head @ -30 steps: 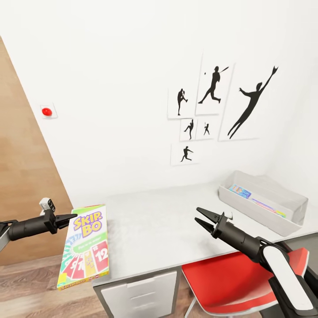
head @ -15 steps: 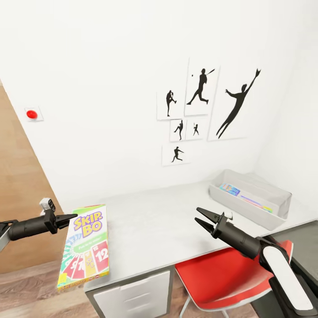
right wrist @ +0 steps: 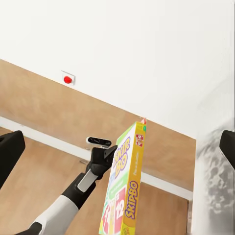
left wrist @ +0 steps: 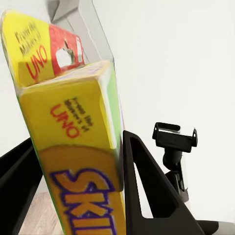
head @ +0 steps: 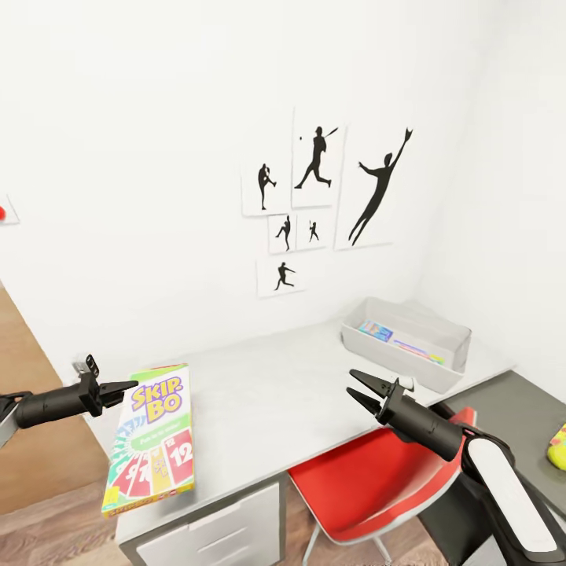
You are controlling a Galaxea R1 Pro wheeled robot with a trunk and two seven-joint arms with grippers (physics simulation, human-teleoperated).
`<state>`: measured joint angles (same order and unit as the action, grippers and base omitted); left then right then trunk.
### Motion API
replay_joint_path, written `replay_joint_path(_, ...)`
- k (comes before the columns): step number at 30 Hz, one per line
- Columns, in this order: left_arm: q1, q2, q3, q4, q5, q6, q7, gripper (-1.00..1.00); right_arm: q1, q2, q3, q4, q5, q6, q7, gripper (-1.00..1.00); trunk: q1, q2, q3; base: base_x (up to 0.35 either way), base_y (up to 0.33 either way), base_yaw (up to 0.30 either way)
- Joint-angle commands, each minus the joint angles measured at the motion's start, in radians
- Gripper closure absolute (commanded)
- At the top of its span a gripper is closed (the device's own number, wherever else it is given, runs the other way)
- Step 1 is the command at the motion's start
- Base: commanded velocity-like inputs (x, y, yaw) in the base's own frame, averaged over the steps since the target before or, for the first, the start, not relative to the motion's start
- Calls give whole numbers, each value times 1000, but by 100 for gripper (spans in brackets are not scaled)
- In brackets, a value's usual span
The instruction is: Put all the toys in the child's room - the three board games (two on the bed and one on the table), the two jigsaw puzzles on the table, and the tennis ball on the table - inside the toy box on the table in the child's room.
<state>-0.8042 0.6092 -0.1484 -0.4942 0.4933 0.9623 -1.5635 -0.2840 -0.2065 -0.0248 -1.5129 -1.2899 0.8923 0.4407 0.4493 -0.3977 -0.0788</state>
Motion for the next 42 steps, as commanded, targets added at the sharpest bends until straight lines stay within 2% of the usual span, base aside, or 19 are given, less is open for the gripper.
replay_joint_path(1, -1, 1, -5, 0, 4, 10, -7, 100, -1, 0, -1, 0, 3, 5, 4, -100, 1, -2, -2, 0, 0, -257)
replay_joint_path(11, -1, 1, -5, 0, 4, 10, -7, 100, -1, -1, -1, -1, 3, 5, 4, -100, 1, -2, 3, 0, 0, -230)
replay_joint_path(34, -1, 1, -5, 0, 5, 10, -7, 100, -1, -1, -3, -6, 3, 4, 4, -100, 1, -2, 3, 0, 0, -10)
replay_joint_path(42, -1, 1, -5, 0, 5, 10, -7, 100, -2, -1, -3, -6, 2, 4, 4, -100, 1, -2, -4, 0, 0, -144)
